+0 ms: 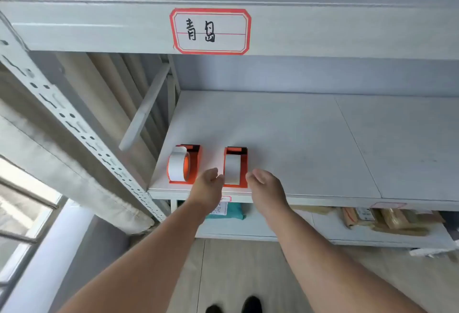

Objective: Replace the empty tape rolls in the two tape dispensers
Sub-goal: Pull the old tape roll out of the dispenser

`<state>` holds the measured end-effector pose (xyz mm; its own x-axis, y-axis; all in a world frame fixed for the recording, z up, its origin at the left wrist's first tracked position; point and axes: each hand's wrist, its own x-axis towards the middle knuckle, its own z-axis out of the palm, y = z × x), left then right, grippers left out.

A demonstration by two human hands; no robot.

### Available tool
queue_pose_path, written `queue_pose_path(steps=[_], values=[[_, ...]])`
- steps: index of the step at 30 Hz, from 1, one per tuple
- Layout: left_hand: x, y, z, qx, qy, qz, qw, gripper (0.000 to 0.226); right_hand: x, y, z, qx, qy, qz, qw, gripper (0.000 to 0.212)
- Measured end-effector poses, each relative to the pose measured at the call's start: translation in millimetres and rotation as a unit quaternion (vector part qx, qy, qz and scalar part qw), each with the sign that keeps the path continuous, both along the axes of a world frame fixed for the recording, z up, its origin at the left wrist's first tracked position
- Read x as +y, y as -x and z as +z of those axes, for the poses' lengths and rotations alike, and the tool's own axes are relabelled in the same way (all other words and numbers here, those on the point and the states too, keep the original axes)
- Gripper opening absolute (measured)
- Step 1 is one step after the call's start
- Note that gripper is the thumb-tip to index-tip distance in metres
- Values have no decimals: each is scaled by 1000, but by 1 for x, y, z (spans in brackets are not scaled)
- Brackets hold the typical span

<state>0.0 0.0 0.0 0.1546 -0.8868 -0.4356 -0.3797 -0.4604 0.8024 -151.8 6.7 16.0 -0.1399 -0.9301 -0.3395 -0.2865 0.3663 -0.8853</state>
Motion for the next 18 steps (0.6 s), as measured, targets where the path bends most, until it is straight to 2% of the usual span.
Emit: queue_pose_path(steps=[8,14,18], values=[[-31,4,-8,-13,-4,5,1000,38,-27,-19,-21,9,-50,-17,999,32],[-38,4,-18,34,-10,-2,999,30,-33,-21,-30,5,-40,-45,998,29],[-39,-1,-18,44,-10,26,999,39,-36,-20,-30,27,-30,-50,998,30]])
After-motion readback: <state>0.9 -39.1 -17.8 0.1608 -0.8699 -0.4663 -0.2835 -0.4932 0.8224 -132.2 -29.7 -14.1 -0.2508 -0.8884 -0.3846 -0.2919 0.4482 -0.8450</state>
